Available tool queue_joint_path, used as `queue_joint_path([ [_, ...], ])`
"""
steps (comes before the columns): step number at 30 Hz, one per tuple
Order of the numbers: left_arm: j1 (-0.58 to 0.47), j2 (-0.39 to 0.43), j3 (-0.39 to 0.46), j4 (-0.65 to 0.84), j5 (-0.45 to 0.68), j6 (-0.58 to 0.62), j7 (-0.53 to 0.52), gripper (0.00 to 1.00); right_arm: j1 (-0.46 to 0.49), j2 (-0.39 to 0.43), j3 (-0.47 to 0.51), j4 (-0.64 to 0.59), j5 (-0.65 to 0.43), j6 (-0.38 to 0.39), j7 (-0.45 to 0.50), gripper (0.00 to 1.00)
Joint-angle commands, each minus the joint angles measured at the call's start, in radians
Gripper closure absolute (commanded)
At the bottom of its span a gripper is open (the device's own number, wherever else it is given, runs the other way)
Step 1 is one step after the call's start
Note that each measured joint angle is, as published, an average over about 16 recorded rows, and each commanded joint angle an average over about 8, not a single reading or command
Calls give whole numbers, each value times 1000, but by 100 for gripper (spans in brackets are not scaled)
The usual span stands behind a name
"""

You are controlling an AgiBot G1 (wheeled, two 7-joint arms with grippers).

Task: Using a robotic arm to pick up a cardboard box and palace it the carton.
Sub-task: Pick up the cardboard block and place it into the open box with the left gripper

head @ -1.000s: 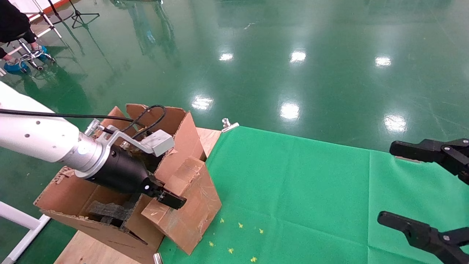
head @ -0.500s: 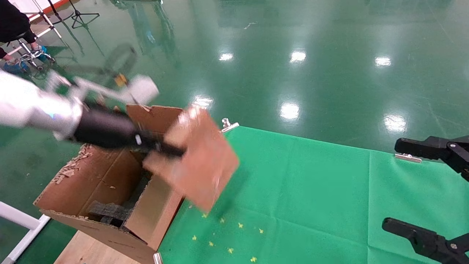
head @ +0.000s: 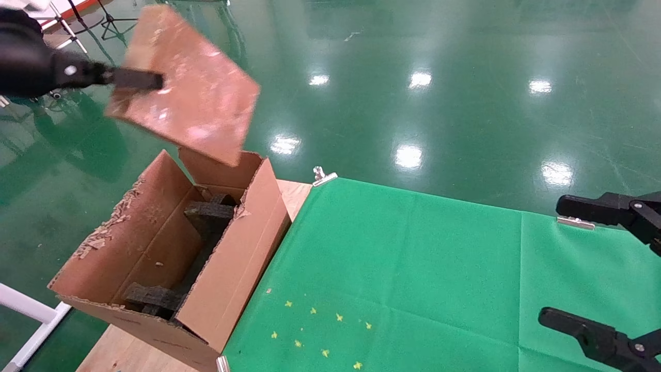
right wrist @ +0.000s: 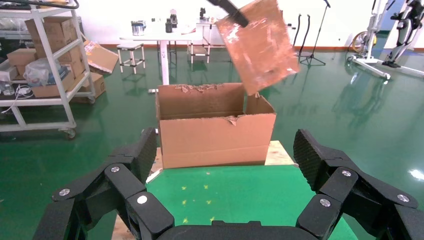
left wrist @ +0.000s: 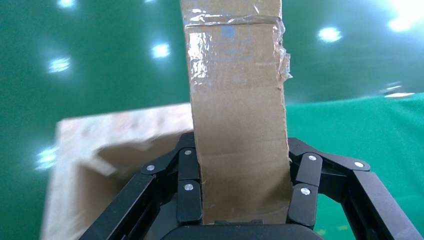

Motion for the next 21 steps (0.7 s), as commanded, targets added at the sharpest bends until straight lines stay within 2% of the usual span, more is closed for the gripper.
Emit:
queue_joint_path([
  [1, -27, -11, 2, 47, 33, 4, 31, 100, 0, 0, 0, 0, 0, 0, 0, 0],
  [11, 8, -40, 44, 289, 121, -46, 253, 100, 0, 0, 0, 0, 0, 0, 0, 0],
  [21, 57, -11, 75, 537, 161, -122, 432, 100, 0, 0, 0, 0, 0, 0, 0, 0],
])
